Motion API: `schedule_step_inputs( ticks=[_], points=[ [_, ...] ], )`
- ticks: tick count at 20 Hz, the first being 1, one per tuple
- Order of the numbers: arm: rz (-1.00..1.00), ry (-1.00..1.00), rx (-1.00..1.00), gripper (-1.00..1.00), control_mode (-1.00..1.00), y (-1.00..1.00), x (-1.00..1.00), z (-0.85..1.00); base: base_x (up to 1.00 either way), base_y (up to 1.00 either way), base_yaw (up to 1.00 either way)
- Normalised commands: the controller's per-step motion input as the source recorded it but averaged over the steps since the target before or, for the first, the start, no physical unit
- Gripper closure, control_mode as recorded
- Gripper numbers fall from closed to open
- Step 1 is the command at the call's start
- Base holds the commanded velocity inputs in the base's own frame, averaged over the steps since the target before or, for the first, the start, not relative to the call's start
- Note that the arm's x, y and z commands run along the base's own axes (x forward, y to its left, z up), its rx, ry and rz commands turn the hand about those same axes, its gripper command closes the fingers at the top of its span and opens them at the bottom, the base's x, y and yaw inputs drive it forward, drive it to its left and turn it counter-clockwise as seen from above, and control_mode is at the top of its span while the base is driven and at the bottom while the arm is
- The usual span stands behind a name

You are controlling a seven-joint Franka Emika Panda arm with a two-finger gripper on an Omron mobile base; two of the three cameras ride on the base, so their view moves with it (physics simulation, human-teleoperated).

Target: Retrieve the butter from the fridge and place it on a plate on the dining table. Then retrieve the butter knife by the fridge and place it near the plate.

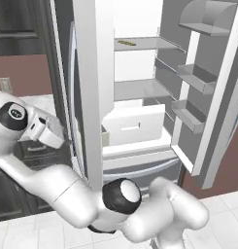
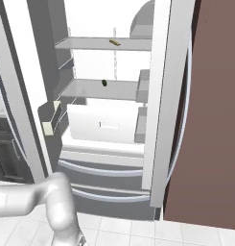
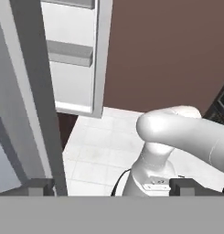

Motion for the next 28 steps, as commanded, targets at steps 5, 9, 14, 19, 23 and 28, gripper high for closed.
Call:
schedule_step_inputs(
  ticks=[5, 9, 14, 19, 23, 28],
  points=[
    [0.13, 0.0, 0.17, -1.0, -1.0, -0.96, -0.99, -0.1, 0.0, 0.0, 0.0],
    [0.21, 0.0, 0.42, -1.0, -1.0, -1.0, -0.36, 0.11, 0.0, 0.0, 0.0],
    [0.03, 0.04, 0.67, -1.0, -1.0, -1.0, 0.08, 0.21, 0.0, 0.0, 0.0],
    [-0.05, 0.04, 0.8, -1.0, -1.0, -0.97, 0.46, 0.0, 0.0, 0.0, 0.0],
    [0.01, -0.14, 0.62, -1.0, -1.0, -0.43, 0.75, 0.0, 0.0, 0.0, 0.0],
    [0.08, -0.43, 0.34, -1.0, -1.0, 0.08, 0.63, 0.0, 0.0, 0.0, 0.0]
  ],
)
